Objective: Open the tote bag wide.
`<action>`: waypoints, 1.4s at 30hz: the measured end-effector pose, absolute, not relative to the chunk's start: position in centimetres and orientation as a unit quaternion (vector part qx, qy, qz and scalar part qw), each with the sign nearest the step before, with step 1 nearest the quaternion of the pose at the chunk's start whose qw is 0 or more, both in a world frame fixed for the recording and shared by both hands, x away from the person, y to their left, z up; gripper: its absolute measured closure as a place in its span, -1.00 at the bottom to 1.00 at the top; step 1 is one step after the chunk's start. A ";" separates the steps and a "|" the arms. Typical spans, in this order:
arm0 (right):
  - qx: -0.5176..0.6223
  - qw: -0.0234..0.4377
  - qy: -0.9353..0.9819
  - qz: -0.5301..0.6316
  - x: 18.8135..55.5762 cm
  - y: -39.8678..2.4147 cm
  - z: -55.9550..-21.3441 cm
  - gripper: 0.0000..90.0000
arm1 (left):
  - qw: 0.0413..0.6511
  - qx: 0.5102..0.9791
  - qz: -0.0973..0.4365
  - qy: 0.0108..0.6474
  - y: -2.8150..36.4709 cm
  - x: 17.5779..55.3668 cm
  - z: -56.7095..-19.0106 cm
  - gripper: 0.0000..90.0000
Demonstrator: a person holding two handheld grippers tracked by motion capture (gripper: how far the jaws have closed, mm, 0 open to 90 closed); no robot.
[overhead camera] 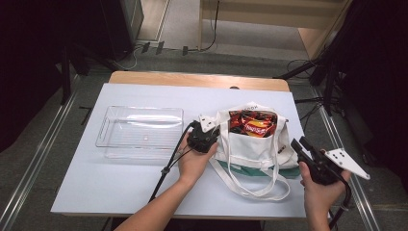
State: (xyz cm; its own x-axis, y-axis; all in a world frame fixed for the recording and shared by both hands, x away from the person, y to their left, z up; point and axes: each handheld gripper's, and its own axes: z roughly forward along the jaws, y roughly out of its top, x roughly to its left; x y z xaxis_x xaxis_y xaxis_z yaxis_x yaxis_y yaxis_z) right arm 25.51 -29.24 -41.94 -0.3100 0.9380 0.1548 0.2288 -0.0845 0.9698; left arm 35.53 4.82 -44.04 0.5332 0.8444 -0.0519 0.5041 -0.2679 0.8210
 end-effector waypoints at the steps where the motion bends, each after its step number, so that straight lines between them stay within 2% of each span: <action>1: 0.487 0.316 0.595 0.555 24.7 -29.0 -41.9 0.41 | 0.418 0.769 0.203 0.439 4.8 35.5 -44.0 0.88; 6: 0.482 0.277 0.625 0.548 23.1 -26.5 -43.5 0.14 | 0.426 0.766 0.202 0.438 5.0 35.3 -43.8 0.86; 9: 0.484 0.272 0.646 0.524 22.9 -25.4 -44.5 0.08 | 0.429 0.766 0.198 0.436 5.2 35.3 -43.7 0.84; 10: 0.489 0.265 0.650 0.518 23.0 -25.2 -44.8 0.11 | 0.431 0.765 0.197 0.436 5.2 35.2 -43.7 0.83; 11: 0.495 0.258 0.653 0.512 23.0 -25.1 -45.1 0.26 | 0.431 0.766 0.197 0.434 5.3 35.2 -43.6 0.83; 13: 0.501 0.244 0.660 0.504 23.1 -25.2 -45.6 0.75 | 0.439 0.764 0.196 0.431 5.4 35.1 -43.5 0.81; 15: 0.498 0.233 0.661 0.511 23.1 -25.4 -45.5 0.96 | 0.448 0.759 0.199 0.427 5.5 34.8 -43.3 0.76; 23: 0.442 0.237 0.667 0.552 23.2 -23.1 -43.2 0.98 | 0.493 0.748 0.204 0.395 6.4 33.1 -42.0 0.57; 29: 0.423 0.237 0.682 0.548 23.9 -21.2 -43.1 0.98 | 0.510 0.744 0.201 0.384 7.6 31.7 -41.5 0.45; 38: 0.430 0.234 0.681 0.545 24.1 -21.4 -43.5 0.98 | 0.535 0.746 0.192 0.347 8.4 29.1 -41.2 0.44; 42: 0.432 0.235 0.681 0.543 24.0 -21.4 -43.5 0.98 | 0.557 0.753 0.165 0.308 7.8 28.0 -41.3 0.38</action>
State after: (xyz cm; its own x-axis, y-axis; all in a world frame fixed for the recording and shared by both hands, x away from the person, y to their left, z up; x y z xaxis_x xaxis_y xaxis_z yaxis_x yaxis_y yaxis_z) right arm 24.03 -21.37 -43.53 -0.5168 0.8430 0.1490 0.3335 0.0380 0.9420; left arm 27.99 7.77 -41.26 0.7567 0.6468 -0.0949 0.2801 -0.1896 0.9411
